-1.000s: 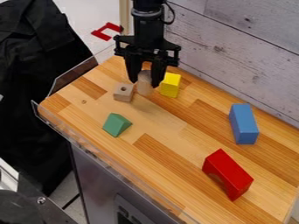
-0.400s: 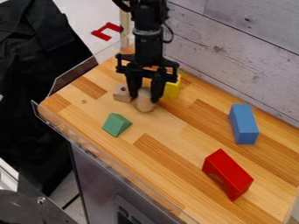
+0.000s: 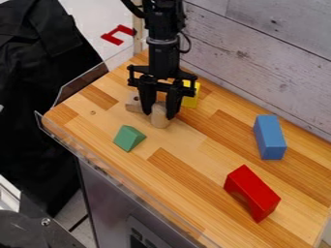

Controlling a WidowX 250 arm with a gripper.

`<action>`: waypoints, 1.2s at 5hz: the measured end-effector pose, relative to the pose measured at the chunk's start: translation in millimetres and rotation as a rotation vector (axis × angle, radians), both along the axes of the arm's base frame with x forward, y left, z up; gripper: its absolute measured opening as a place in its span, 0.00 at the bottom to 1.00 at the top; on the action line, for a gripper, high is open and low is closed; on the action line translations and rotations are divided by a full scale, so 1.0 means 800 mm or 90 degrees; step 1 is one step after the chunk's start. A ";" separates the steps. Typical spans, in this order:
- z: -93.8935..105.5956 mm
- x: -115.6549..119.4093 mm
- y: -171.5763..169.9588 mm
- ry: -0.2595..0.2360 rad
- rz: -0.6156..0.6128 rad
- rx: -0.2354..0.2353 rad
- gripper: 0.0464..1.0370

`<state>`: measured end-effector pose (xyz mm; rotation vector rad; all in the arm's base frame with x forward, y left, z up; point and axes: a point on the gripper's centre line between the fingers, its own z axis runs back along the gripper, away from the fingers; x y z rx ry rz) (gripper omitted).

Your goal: Move the cylinder to the left side of the table

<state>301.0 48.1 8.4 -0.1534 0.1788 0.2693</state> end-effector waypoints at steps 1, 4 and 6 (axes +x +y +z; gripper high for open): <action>-0.001 -0.003 0.003 0.010 0.008 0.015 0.85; 0.088 -0.004 -0.021 -0.024 -0.016 0.116 0.96; 0.085 -0.003 -0.068 -0.021 -0.068 0.103 0.96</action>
